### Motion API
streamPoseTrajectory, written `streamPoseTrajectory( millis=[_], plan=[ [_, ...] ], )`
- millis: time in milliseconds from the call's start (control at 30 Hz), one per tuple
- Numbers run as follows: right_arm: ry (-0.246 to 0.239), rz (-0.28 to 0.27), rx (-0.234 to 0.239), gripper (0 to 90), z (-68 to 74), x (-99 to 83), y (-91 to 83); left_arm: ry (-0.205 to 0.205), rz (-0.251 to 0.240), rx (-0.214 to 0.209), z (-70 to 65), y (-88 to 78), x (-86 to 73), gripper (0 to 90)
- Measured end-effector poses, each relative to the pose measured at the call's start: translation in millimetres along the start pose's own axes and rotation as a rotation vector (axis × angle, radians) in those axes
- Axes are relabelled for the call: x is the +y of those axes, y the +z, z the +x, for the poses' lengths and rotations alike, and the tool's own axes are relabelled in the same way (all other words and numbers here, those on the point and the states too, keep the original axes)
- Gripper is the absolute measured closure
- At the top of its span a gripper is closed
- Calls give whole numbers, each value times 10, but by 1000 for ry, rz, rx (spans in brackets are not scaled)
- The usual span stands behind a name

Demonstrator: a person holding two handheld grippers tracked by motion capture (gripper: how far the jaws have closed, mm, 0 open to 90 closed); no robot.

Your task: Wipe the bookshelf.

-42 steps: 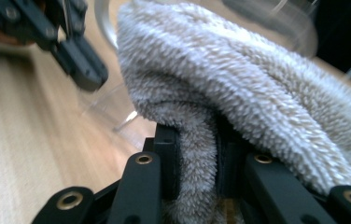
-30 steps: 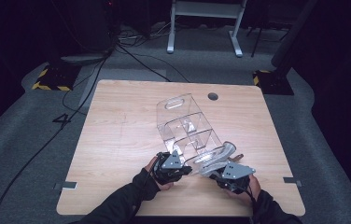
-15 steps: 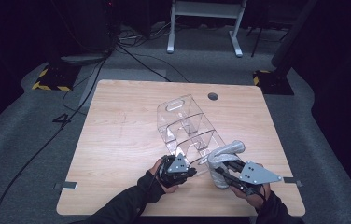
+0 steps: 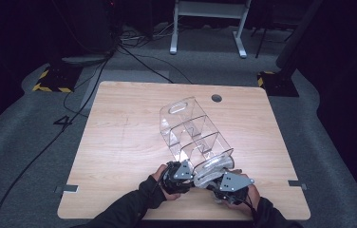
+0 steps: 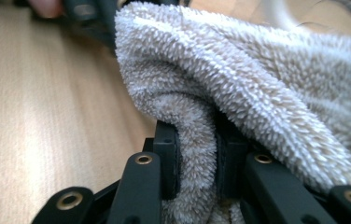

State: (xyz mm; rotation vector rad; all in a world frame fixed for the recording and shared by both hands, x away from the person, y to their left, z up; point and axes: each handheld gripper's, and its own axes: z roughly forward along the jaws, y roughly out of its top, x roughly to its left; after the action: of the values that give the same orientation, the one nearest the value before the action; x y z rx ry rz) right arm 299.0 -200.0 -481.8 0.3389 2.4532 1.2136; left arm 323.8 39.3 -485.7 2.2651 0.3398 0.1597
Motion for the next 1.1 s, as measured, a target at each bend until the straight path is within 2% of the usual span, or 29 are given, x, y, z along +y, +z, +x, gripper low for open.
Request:
streamPoseTrajectory(
  millis=[67,133,167,200,267,300,333,367,433,500,567,600,633,667,700,767,800,867,900,967,1033,1100],
  plan=[
    [31,-58,-7,748,-24,87,-105,21,1,-15,-4,-121,-28,678],
    [33,-132,-20,747,-34,212,-234,-3,-21,-43,39,-259,-77,632],
    [20,-167,-39,746,-34,281,-300,-19,-18,-45,60,-288,-97,599],
    [17,-188,-59,746,-39,343,-343,-36,-3,1,105,-349,-151,565],
    [18,-189,-63,745,-37,357,-330,-70,1,41,170,-409,-204,525],
    [19,-187,-66,745,-28,356,-314,-75,-1,66,206,-441,-219,511],
    [15,-183,-61,745,-21,361,-292,-75,-1,66,206,-441,-219,489],
    [9,-177,-56,745,-9,368,-271,-100,-11,122,284,-487,-221,466],
    [0,-174,-58,745,6,379,-243,-114,-24,127,311,-495,-219,450],
    [0,-164,-40,745,21,386,-195,-110,-19,149,362,-469,-189,441],
    [-16,-141,-25,745,47,369,-138,-102,-35,147,397,-409,-149,503],
    [-21,-116,-12,744,66,335,-76,-104,-39,124,405,-381,-135,546],
    [-27,-92,-7,744,72,316,-38,-90,-36,123,402,-354,-119,580],
    [-36,-77,-6,744,70,297,-5,-73,-25,134,392,-329,-103,581],
    [-45,-71,-8,744,65,277,21,-67,-25,127,384,-309,-91,618],
    [-58,-60,-11,744,62,260,46,-66,-32,115,373,-295,-78,633],
    [-65,-43,-12,743,55,239,76,-45,-30,117,349,-288,-61,646],
    [-51,-18,1,742,33,183,122,-27,-19,132,317,-280,-43,664],
    [-41,-3,7,742,29,149,146,-30,-19,150,316,-282,-49,652],
    [-39,19,10,741,37,97,175,-56,-19,152,350,-307,-78,620],
    [-36,21,11,739,37,87,170,-99,-24,185,414,-373,-133,591],
    [-22,24,19,739,34,67,160,-138,-39,222,475,-416,-158,514]
  ],
)
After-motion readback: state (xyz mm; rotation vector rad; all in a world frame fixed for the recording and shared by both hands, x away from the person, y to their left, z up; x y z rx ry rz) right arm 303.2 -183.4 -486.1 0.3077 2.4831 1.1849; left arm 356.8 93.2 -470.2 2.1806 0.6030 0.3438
